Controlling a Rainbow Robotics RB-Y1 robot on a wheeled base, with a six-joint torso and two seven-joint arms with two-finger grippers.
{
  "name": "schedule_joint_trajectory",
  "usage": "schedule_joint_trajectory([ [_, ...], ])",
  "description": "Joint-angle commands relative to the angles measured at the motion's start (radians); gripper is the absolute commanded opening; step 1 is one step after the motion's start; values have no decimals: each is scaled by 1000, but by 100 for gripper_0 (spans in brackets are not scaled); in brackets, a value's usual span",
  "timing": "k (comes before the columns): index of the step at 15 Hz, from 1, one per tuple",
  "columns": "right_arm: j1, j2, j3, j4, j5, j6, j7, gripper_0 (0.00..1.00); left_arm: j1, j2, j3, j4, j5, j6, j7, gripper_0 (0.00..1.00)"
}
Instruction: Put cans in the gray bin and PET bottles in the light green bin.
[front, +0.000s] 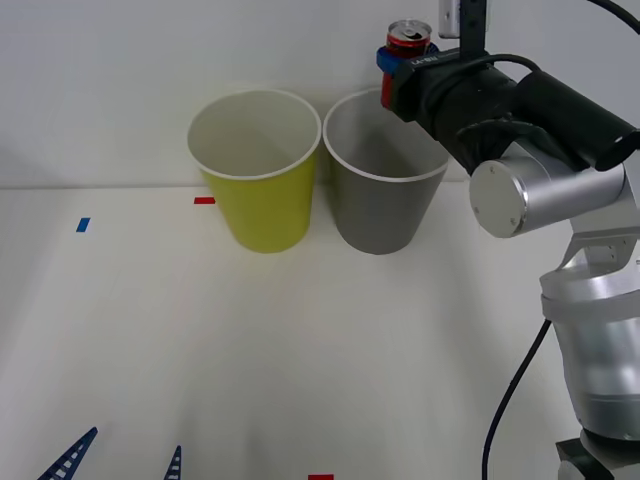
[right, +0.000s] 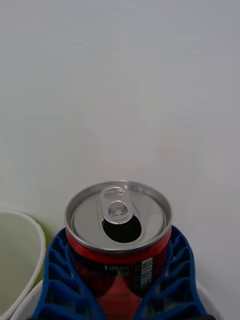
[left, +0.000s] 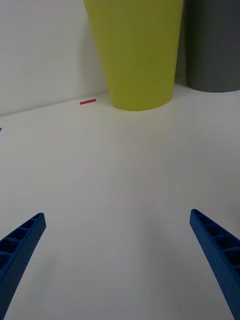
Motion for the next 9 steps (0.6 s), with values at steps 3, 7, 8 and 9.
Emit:
schedule_joint_trajectory([
  [3, -3, -1, 1, 6, -8, -2, 9, 93, 0, 0, 0, 0, 0, 0, 0, 100],
  [7, -3, 5, 6, 4, -10, -23, 38, 100, 0, 0, 0, 0, 0, 0, 0, 100],
  [8, -3, 5, 4, 0, -10, -23, 40, 100, 0, 0, 0, 0, 0, 0, 0, 100],
  [9, 5, 10, -2, -23, -5, -22, 43, 100, 0, 0, 0, 0, 0, 0, 0, 100],
])
